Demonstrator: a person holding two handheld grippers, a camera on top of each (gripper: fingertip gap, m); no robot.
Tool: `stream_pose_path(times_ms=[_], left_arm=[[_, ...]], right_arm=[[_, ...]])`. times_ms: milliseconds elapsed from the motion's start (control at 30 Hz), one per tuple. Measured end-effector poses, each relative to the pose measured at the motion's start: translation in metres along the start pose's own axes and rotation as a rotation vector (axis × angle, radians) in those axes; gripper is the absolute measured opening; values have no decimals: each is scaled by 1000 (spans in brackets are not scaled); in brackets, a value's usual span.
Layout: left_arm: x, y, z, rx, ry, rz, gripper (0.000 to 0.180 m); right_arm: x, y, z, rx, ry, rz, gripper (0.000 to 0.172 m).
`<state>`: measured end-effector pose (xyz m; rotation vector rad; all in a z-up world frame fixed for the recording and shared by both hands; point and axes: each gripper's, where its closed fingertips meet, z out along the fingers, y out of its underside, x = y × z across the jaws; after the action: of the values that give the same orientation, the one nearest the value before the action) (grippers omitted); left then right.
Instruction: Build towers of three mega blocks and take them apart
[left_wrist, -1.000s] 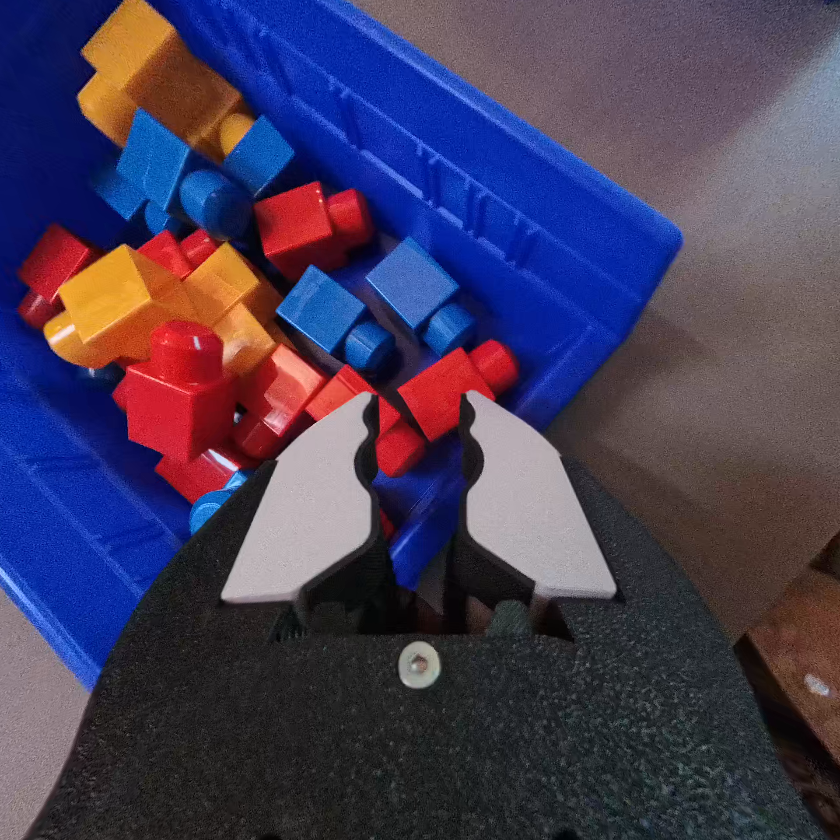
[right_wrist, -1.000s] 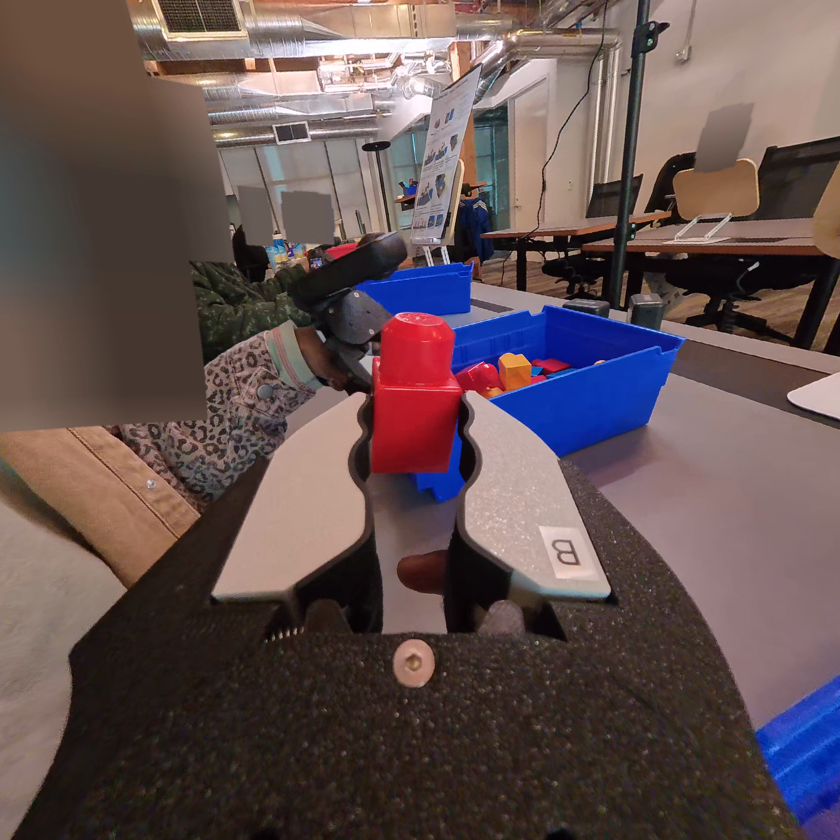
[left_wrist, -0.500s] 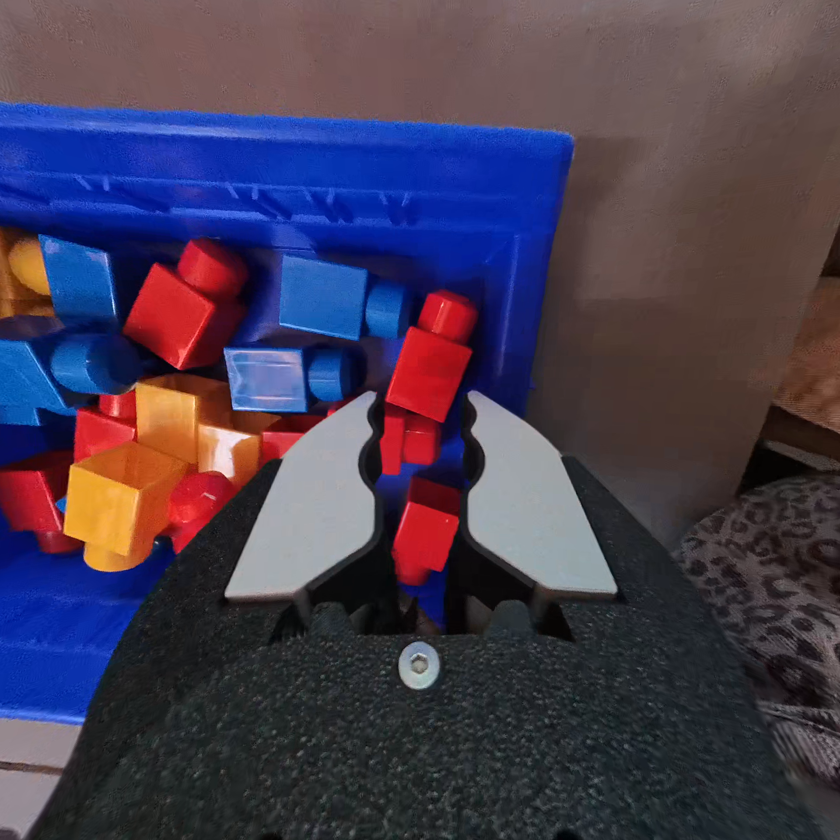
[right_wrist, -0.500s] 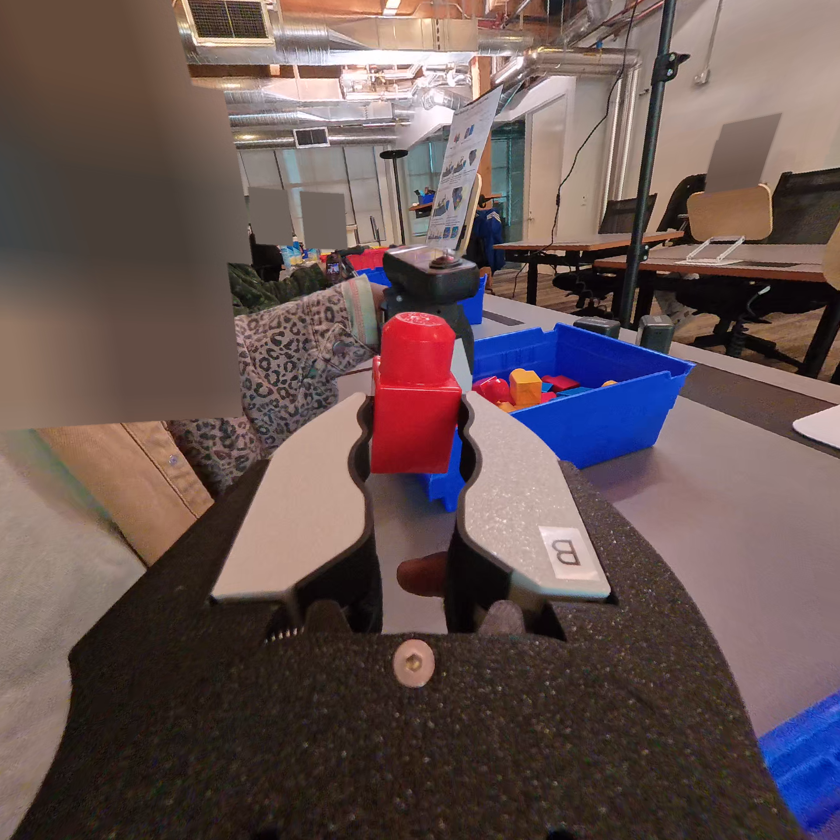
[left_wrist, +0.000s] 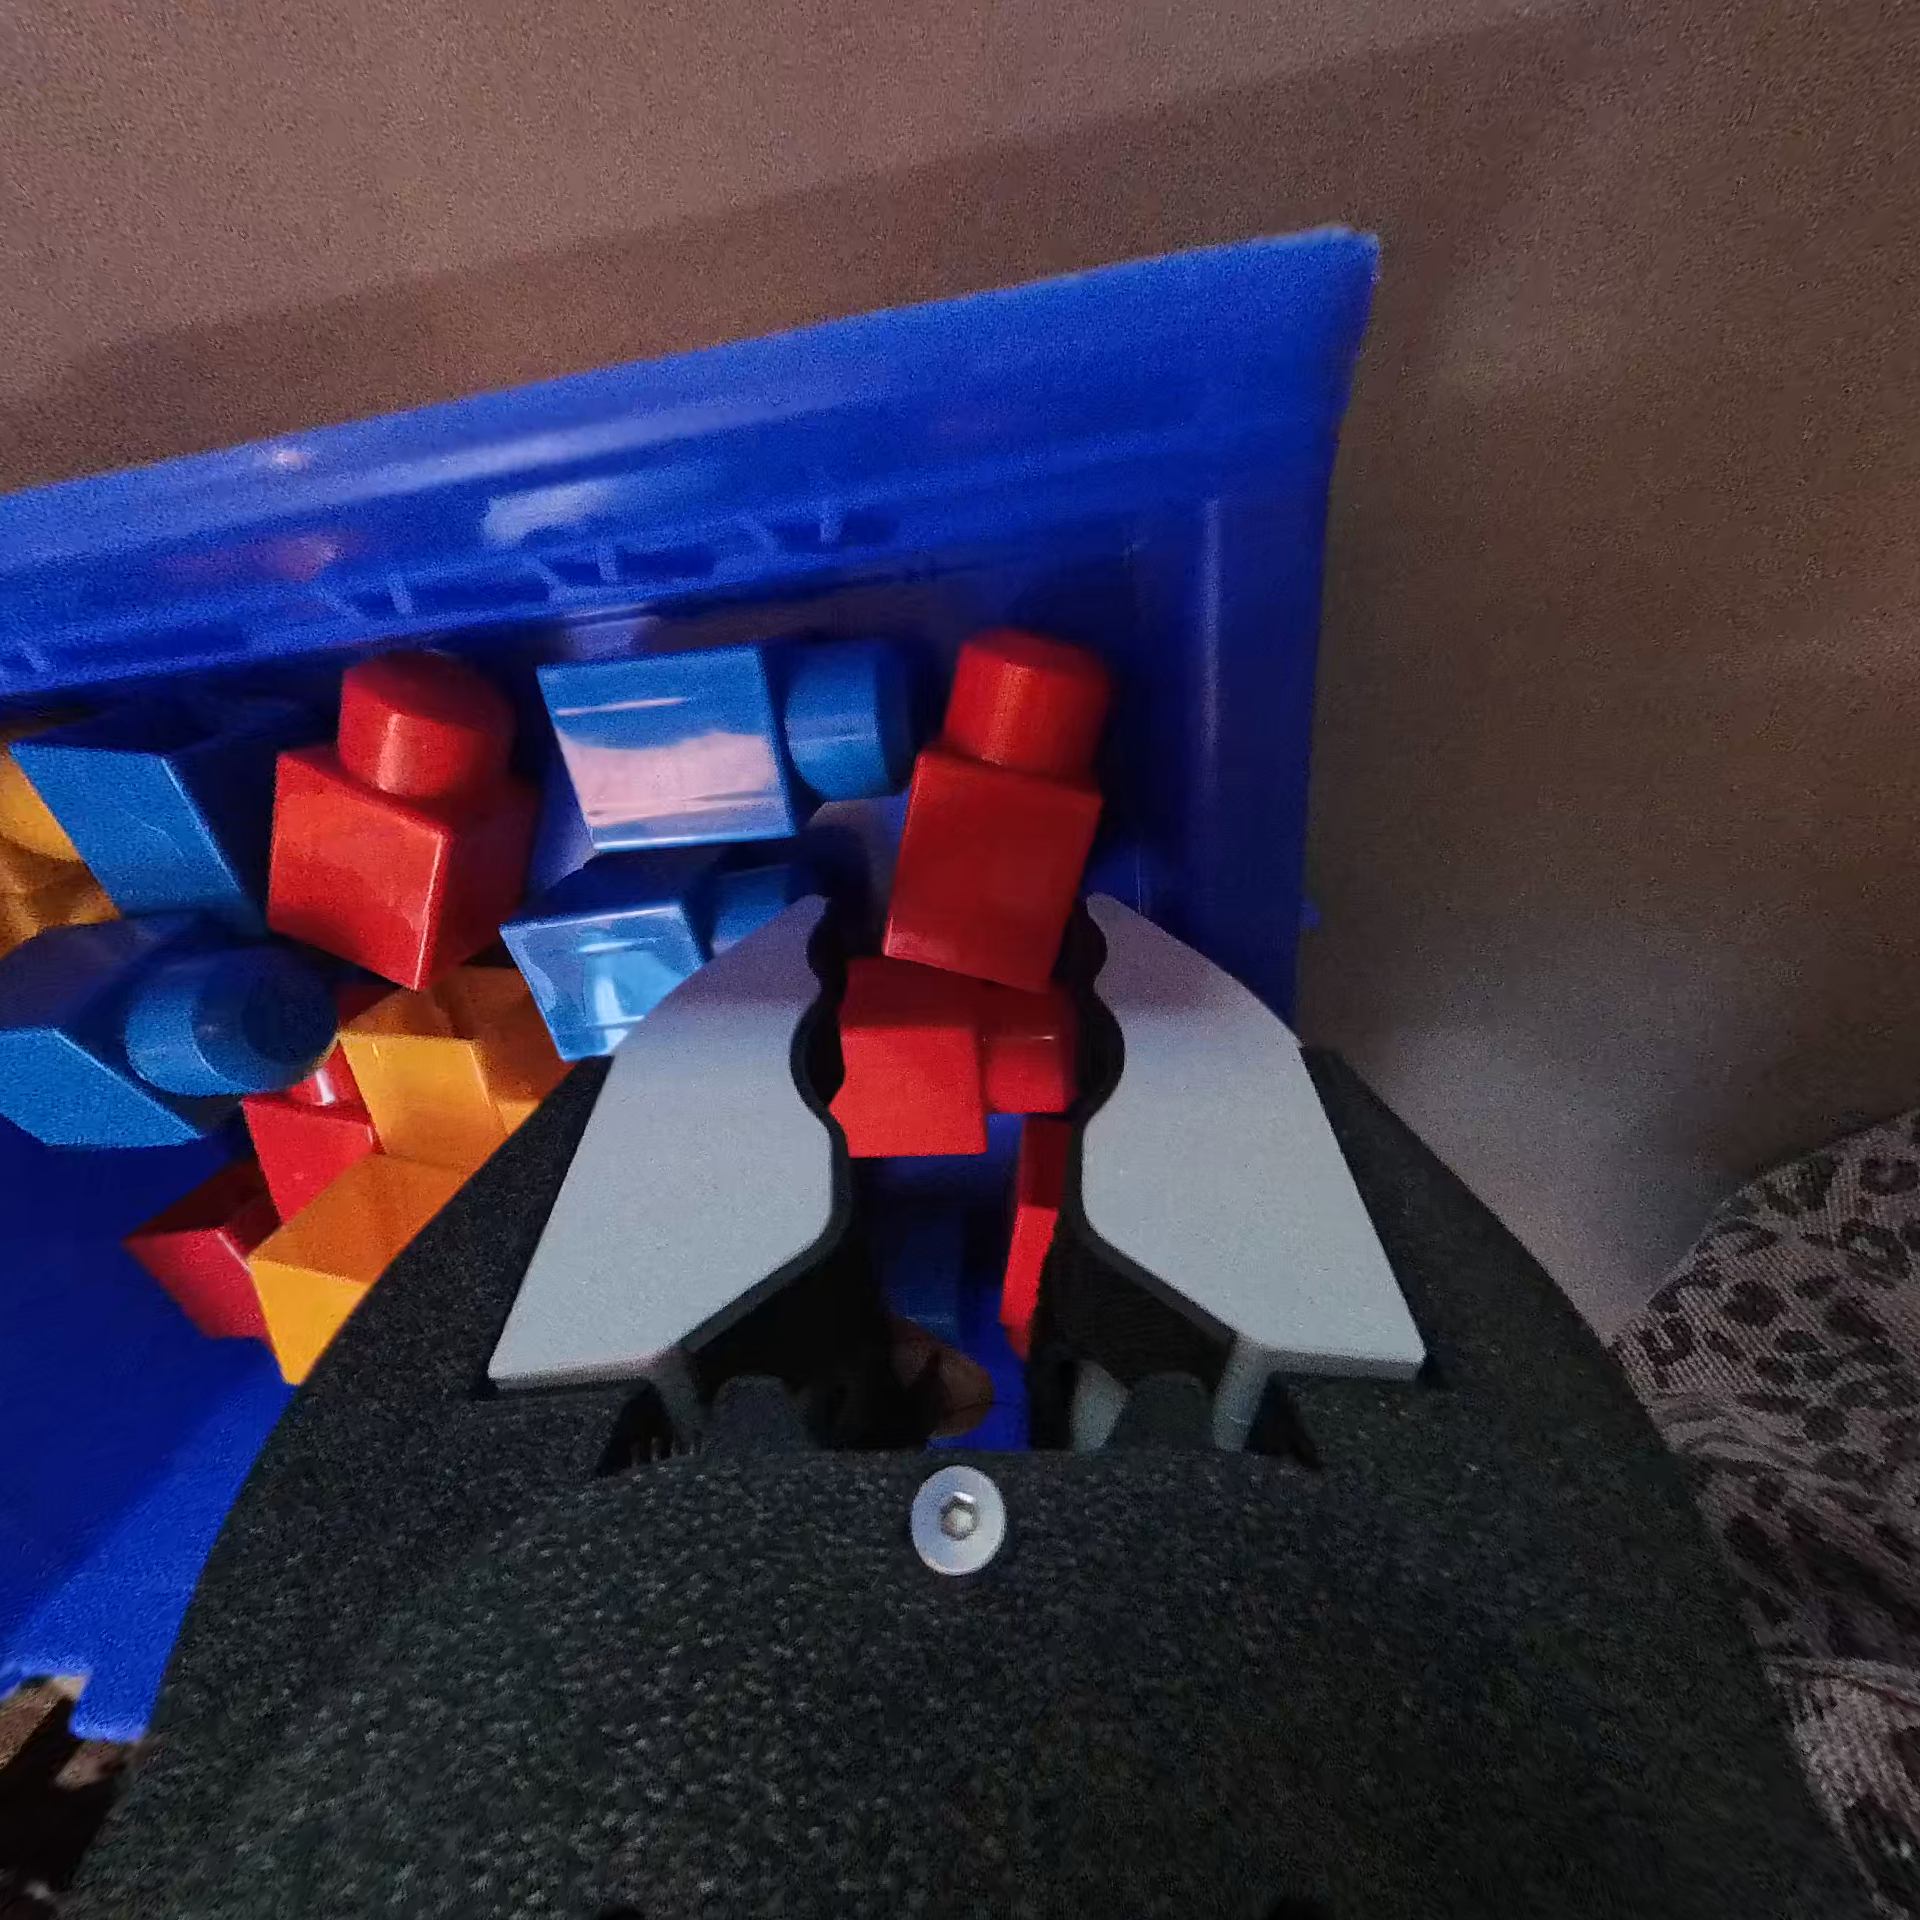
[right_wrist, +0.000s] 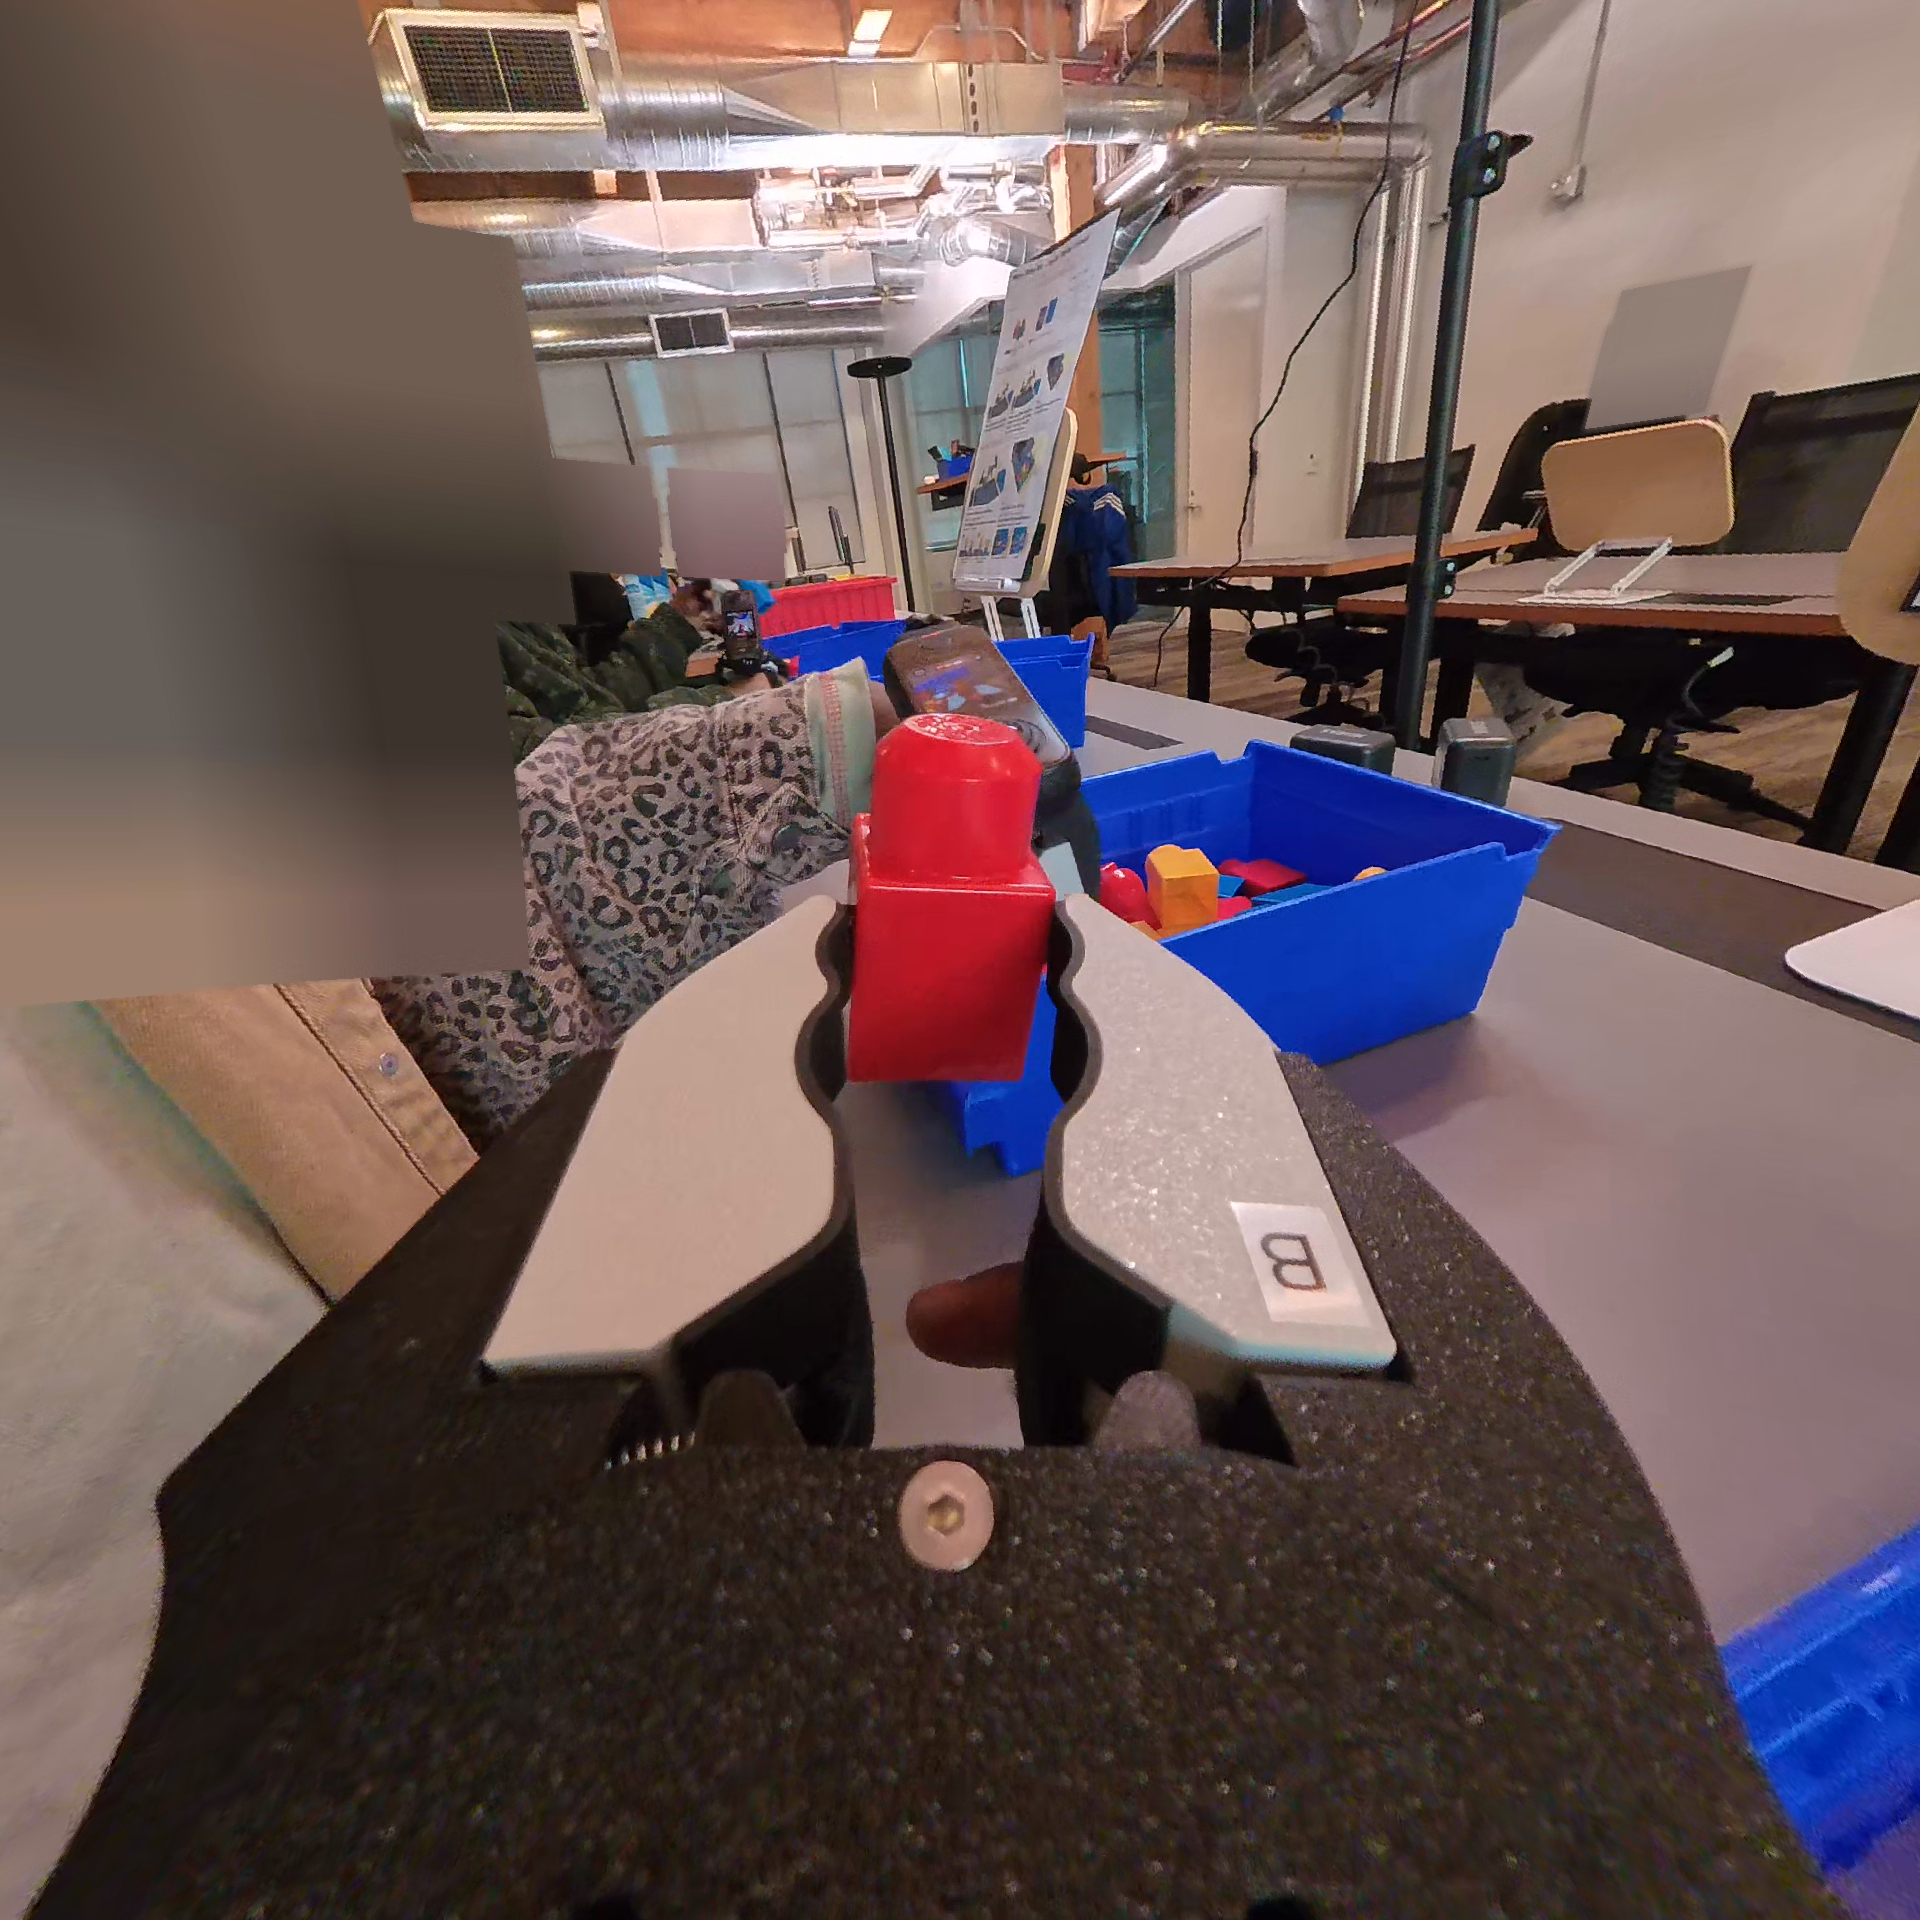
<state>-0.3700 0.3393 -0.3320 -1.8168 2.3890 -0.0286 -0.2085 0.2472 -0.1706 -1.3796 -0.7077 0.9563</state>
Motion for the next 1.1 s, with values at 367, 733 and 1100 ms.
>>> stream_pose_path(times_ms=[367, 733, 1100], left_arm=[[1, -17, 21, 1, 100, -7, 37], [-35, -55, -157, 1316, -236, -624, 36], [34, -156, -174, 1814, 306, -527, 36]], right_arm=[[5, 3, -1, -15, 18, 1, 36], [7, 26, 9, -105, 10, 65, 36], [-31, 50, 29, -196, -184, 259, 35]])
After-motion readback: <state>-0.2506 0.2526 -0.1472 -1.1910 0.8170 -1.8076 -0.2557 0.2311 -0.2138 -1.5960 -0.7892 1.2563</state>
